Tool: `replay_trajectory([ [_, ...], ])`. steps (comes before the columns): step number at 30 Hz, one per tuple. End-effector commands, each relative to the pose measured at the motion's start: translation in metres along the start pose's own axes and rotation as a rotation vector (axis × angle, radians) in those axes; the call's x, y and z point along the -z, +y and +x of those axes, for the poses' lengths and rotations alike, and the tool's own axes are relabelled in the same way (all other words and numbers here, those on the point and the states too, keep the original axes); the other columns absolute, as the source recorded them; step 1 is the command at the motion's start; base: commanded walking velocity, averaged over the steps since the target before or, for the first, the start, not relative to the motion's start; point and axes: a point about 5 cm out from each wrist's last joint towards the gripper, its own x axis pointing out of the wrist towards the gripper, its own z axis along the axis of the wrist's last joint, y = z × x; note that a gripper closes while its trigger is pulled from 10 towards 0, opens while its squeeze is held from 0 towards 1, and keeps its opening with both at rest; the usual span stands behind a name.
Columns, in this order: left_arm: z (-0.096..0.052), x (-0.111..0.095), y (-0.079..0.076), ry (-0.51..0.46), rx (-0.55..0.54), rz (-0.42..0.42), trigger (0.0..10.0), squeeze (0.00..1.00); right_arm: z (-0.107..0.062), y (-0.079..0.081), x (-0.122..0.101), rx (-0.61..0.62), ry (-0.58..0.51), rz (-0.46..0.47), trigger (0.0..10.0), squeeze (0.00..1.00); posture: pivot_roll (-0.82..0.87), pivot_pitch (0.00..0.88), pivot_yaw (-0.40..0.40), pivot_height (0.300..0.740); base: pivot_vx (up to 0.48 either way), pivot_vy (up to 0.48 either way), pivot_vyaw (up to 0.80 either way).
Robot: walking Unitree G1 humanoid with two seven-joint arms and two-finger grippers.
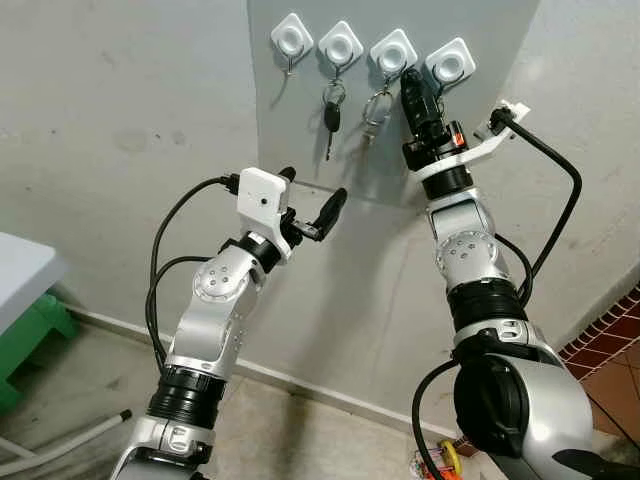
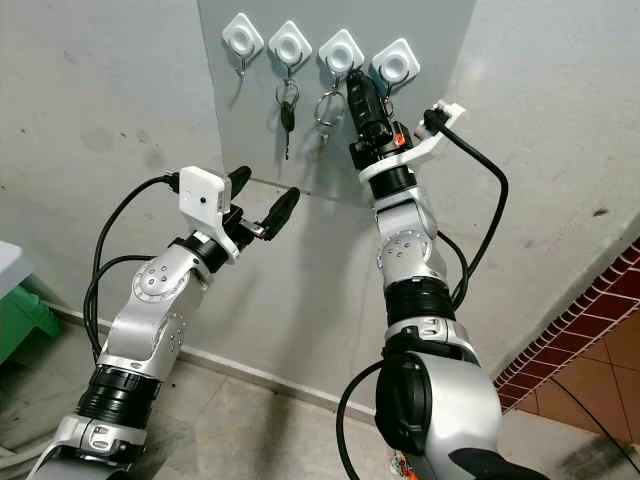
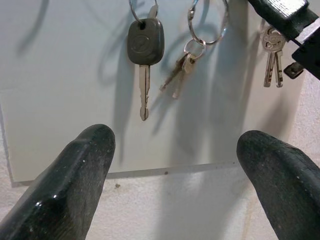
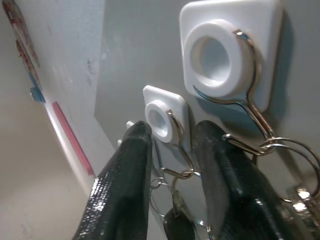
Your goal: Hang keys on a hook
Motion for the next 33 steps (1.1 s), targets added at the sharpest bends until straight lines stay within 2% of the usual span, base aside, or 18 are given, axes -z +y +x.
replay_trajectory([
  [1,0.003,-0.007,0.0,-0.014,0.007,0.016,10.0,0.0,-0.003,0.001,-0.001,-0.01,0.0,-0.015,10.0,1.0,-0.01,0.0,-0.015,0.74,0.0,0.0,0.0],
  [5,0.002,-0.007,0.0,-0.014,0.005,0.015,10.0,0.0,-0.011,-0.001,0.002,-0.003,0.021,-0.032,10.0,1.0,-0.01,0.0,-0.017,0.74,0.0,0.0,0.0],
  [8,0.0,-0.004,0.001,-0.01,-0.001,0.012,10.0,0.0,-0.026,-0.005,0.008,0.015,0.066,-0.073,10.0,1.0,-0.01,0.0,-0.019,0.74,0.0,0.0,0.0],
  [9,-0.001,-0.002,0.001,-0.006,-0.007,0.014,10.0,0.0,-0.031,-0.006,0.01,0.018,0.082,-0.085,10.0,0.93,-0.02,0.0,-0.019,0.74,0.0,0.0,0.0],
  [10,-0.002,-0.001,0.001,-0.005,-0.011,0.016,10.0,0.0,-0.033,-0.006,0.011,0.019,0.086,-0.087,10.0,0.93,-0.02,0.0,-0.019,0.74,0.0,0.0,0.0],
  [11,-0.004,0.002,0.002,0.0,-0.024,0.018,10.0,0.0,-0.042,-0.008,0.014,0.028,0.111,-0.106,10.0,0.0,-0.02,0.0,-0.02,0.74,0.0,0.0,0.0],
  [15,-0.015,0.021,0.007,0.044,-0.075,0.007,10.0,0.0,-0.074,-0.018,0.026,0.082,0.202,-0.162,10.0,0.0,-0.02,0.0,-0.02,0.74,0.0,0.0,0.0],
  [17,-0.021,0.029,0.01,0.061,-0.101,-0.019,10.0,0.0,-0.086,-0.022,0.03,0.119,0.227,-0.186,10.0,0.0,-0.02,0.0,-0.021,0.74,0.0,0.0,0.0],
  [18,-0.027,0.038,0.013,0.08,-0.136,-0.061,10.0,0.0,-0.098,-0.026,0.034,0.155,0.249,-0.211,10.0,0.0,-0.02,0.0,-0.021,0.74,0.0,0.0,0.0],
  [22,-0.038,0.049,0.018,0.108,-0.192,-0.063,10.0,0.0,-0.117,-0.03,0.04,0.207,0.29,-0.237,10.0,0.0,-0.03,0.0,-0.02,0.74,0.0,0.0,0.0],
  [24,-0.051,0.067,0.025,0.16,-0.265,-0.098,10.0,0.0,-0.14,-0.037,0.048,0.298,0.347,-0.289,10.0,0.0,-0.03,0.0,-0.021,0.74,0.0,0.0,0.0],
  [25,-0.051,0.067,0.025,0.16,-0.265,-0.098,10.0,0.0,-0.14,-0.037,0.048,0.298,0.347,-0.289,10.0,0.0,-0.03,0.0,-0.021,0.74,0.0,0.0,0.0],
  [26,-0.06,0.077,0.029,0.184,-0.304,-0.107,10.0,0.0,-0.154,-0.042,0.052,0.343,0.378,-0.302,10.0,0.0,-0.03,0.0,-0.02,0.74,0.0,0.0,0.0],
  [28,-0.067,0.087,0.032,0.214,-0.326,-0.096,10.0,0.0,-0.168,-0.048,0.057,0.389,0.425,-0.336,10.0,0.0,-0.03,0.0,-0.017,0.74,0.0,0.0,0.0],
  [30,-0.083,0.107,0.038,0.282,-0.384,-0.095,10.0,0.0,-0.201,-0.061,0.067,0.502,0.535,-0.392,10.0,0.0,-0.03,0.0,-0.016,0.74,0.0,0.0,0.0],
  [32,-0.088,0.116,0.04,0.329,-0.403,-0.089,10.0,0.0,-0.214,-0.064,0.071,0.543,0.585,-0.408,10.0,0.0,-0.03,0.0,-0.017,0.74,0.0,0.0,0.0],
  [33,-0.088,0.116,0.04,0.329,-0.403,-0.089,10.0,0.0,-0.214,-0.064,0.071,0.543,0.585,-0.408,10.0,0.0,-0.03,0.0,-0.017,0.74,0.0,0.0,0.0],
])
